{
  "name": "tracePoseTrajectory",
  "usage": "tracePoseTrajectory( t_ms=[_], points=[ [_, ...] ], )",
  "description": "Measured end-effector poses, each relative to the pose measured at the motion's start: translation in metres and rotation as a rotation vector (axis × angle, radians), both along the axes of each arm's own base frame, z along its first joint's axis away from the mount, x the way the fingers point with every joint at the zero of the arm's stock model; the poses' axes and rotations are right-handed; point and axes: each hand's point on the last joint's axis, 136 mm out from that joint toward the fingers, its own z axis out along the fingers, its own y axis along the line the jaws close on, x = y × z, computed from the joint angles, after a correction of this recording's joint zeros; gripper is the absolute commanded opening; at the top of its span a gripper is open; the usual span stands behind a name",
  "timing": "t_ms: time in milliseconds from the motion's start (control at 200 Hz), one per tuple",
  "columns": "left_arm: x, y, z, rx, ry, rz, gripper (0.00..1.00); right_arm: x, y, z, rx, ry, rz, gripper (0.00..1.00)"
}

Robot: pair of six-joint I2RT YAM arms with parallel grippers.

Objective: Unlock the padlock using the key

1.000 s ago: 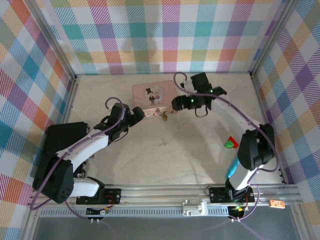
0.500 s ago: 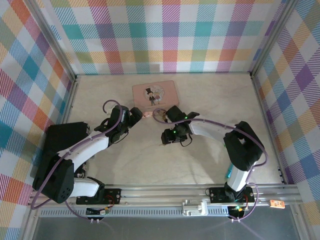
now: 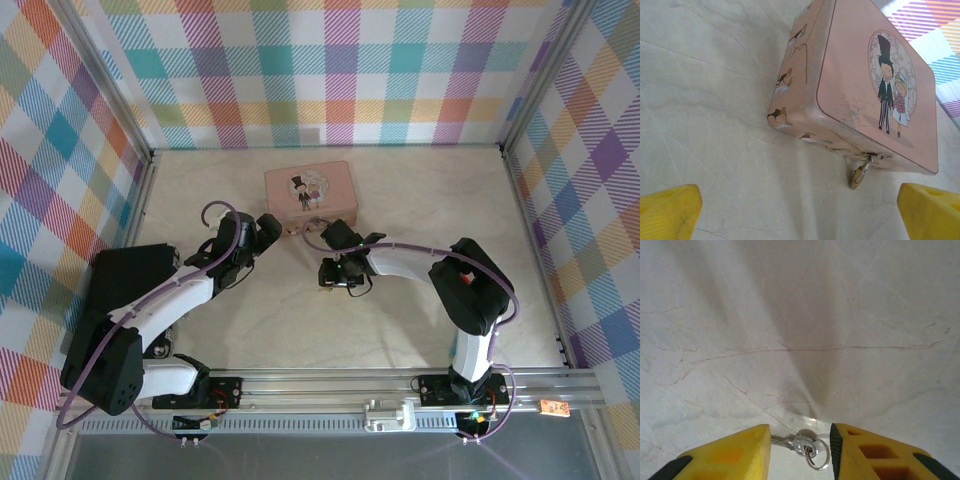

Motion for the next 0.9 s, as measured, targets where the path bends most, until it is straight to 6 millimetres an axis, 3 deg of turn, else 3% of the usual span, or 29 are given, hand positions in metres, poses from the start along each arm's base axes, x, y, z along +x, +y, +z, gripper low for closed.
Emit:
tracePoseTrajectory(
  t_ms=[250,595,655,900],
  points=[
    [-0.004,0.002,-0.008,0.008,0.016,0.003,1.0,-0.005,-0.001,-0.005,-0.008,-0.007,-0.042,0.35],
    [-0.005,0.003,-0.002,0.002,0.001,0.002,1.0,-0.004,-0.007,-0.008,-0.021,-0.014,-0.088,0.08],
    [-0.005,0.002,-0.001,-0.002,-0.002,0.0,1.0,-0.004,-0.005,-0.007,-0.002,-0.018,-0.092,0.0],
    [-0.003,-0.018,0.004,-0.057,-0.02,-0.097,1.0,-0.008,-0.011,0.006,0.028,-0.077,-0.058,0.0]
  ],
)
